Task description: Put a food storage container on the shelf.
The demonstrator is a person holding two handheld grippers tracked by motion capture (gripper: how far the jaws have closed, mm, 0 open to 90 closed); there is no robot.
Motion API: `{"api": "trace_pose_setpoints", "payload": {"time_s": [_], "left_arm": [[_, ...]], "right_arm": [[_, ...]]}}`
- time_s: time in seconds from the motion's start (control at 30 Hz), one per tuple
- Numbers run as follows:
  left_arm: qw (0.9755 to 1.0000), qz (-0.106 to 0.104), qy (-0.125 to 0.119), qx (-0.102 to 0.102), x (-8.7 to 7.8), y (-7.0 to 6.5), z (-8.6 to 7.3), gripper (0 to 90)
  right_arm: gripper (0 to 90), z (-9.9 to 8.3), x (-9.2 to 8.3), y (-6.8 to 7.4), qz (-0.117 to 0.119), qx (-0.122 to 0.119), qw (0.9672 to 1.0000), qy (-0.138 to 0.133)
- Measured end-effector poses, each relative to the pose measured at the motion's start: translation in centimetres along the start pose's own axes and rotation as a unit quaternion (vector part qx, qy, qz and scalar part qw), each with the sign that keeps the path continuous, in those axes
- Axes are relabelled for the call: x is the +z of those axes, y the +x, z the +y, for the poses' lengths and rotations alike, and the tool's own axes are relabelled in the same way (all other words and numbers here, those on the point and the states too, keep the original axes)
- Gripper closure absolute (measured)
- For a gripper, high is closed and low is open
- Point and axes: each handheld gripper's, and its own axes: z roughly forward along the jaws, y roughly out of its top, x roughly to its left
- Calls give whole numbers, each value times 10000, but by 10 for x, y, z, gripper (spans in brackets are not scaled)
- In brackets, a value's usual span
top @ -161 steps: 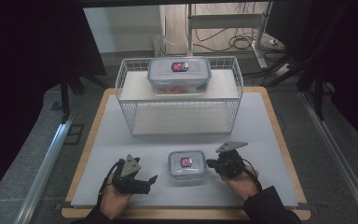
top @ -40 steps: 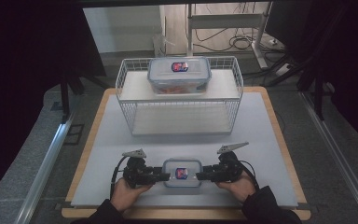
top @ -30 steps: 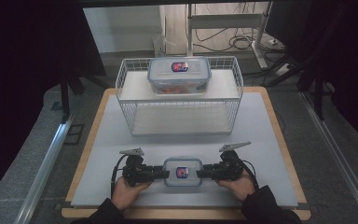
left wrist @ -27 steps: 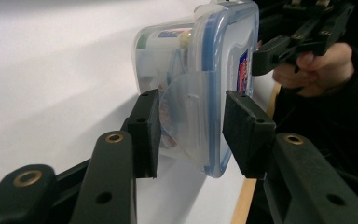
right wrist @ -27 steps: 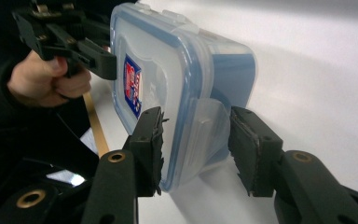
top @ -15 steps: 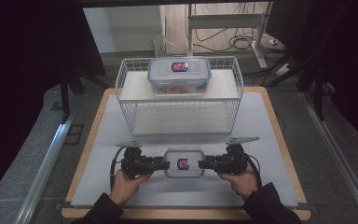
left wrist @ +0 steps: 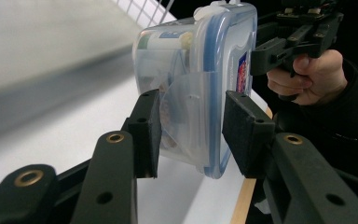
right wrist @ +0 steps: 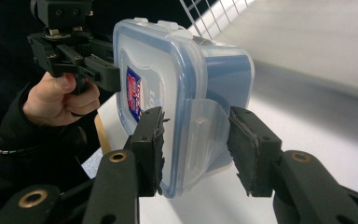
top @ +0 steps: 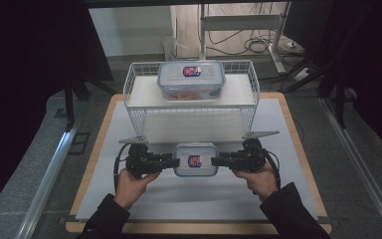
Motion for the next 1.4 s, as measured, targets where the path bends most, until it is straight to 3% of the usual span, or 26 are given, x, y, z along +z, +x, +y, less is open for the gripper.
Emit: {"api": "trace_pose_setpoints", "payload": {"time_s": [0.33,1.0,1.4], "left_arm": [[9997,90,-126,165,-14,-6,30,581],[9993,57,-356,133,-23,-3,66,581],[9991,78,-392,141,-27,-2,96,580]], "right_arm": [[562,32,-5,6,88,-111,9998,-148],[561,74,-11,9,30,-158,9994,-304],[565,105,-18,10,1,-146,9980,-610]]}}
